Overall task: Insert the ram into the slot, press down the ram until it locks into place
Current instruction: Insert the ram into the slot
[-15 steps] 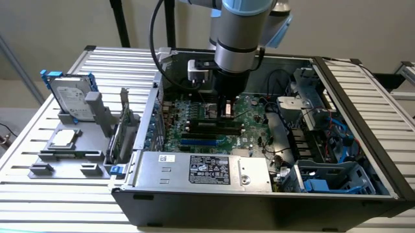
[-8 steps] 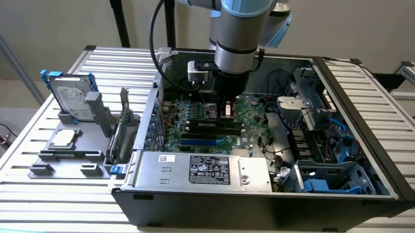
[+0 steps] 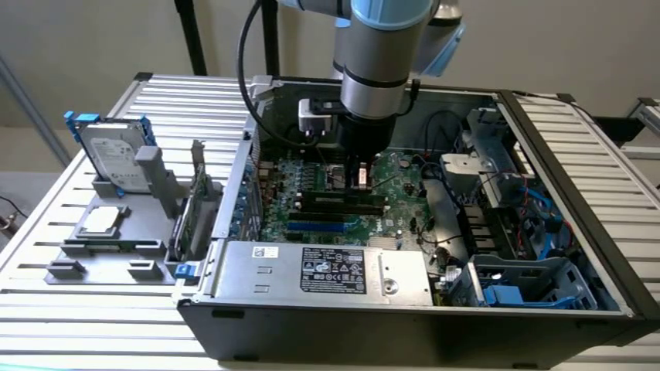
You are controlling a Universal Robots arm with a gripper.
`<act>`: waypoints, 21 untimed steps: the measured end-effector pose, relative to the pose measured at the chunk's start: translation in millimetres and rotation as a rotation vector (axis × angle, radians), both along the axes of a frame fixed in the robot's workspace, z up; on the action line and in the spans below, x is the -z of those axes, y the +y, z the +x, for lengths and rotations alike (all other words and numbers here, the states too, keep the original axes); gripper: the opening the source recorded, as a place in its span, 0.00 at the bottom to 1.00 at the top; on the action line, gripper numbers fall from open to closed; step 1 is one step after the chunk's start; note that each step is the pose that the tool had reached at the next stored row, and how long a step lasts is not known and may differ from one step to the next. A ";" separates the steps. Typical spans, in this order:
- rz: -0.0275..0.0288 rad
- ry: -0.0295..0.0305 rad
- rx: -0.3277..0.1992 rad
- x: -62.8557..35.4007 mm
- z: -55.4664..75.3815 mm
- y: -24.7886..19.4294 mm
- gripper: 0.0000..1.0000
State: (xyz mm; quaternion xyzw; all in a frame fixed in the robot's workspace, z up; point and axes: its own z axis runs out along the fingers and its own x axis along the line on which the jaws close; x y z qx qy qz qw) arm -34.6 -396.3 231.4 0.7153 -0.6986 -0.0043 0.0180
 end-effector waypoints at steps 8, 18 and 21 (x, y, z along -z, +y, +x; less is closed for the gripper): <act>0.0001 -0.0021 0.000 1.4 -0.6 0.0 0.13; 0.0001 -0.0027 0.000 3.9 -1.2 1.0 0.13; -0.0002 -0.0027 0.000 4.5 -1.2 1.5 0.13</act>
